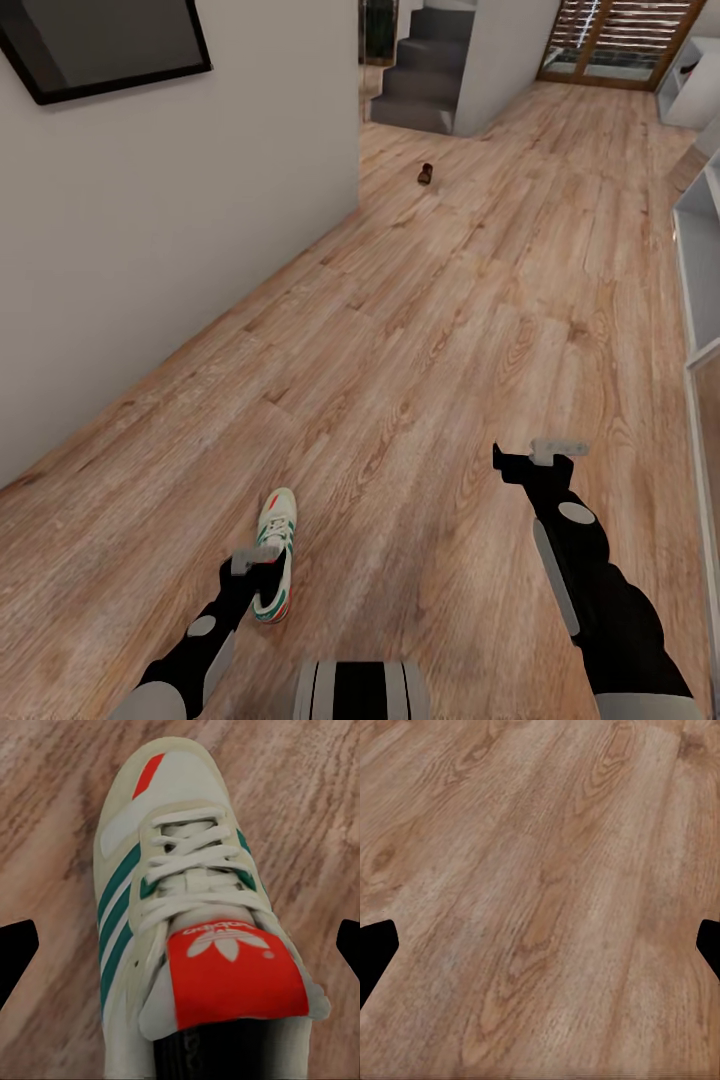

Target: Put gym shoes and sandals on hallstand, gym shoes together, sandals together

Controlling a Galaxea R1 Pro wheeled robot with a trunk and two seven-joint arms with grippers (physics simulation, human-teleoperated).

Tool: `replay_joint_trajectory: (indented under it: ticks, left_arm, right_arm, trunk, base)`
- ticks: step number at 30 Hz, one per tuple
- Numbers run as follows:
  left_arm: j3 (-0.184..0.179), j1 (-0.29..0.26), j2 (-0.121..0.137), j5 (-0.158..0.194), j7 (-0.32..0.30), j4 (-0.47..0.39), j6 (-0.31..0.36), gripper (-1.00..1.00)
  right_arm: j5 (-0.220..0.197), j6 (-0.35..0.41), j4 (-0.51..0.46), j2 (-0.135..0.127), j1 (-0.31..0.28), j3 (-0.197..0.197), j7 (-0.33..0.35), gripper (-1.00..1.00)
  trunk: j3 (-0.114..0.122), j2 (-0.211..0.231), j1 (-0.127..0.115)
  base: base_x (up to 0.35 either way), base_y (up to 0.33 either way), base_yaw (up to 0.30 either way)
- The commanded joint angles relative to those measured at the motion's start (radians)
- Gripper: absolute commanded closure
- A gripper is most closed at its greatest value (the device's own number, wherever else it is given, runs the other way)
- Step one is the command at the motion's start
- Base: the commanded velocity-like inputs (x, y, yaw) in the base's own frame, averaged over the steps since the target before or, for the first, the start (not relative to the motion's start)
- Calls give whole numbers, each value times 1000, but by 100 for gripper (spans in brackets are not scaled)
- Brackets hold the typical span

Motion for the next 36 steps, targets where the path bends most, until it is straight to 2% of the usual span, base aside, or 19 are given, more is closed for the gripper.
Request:
replay_joint_trajectory:
  ticks: [1,3,9,17,36]
  left_arm:
    - [9,-1,-1,-8,-6,0,-3,-100]
    - [9,-1,-1,-7,-6,0,-3,-100]
    - [12,1,-1,0,-5,-3,-5,-100]
    - [9,4,-9,-2,-5,-1,-46,-100]
    - [12,4,-10,3,-4,11,-51,-100]
  right_arm:
    - [3,7,-1,0,0,1,-2,-100]
    - [4,7,-1,0,0,1,-2,-100]
    - [4,8,0,0,0,1,-2,-100]
    - [5,6,2,0,0,1,-2,-100]
    - [4,6,8,0,0,1,-2,-100]
  trunk:
    - [-6,-1,0]
    - [-16,-1,1]
    - [-23,-1,1]
    - [-25,-1,1]
    - [-27,-1,1]
  base:
    - [0,0,0]
    - [0,0,0]
    - [0,0,0]
    - [0,0,0]
    - [0,0,2]
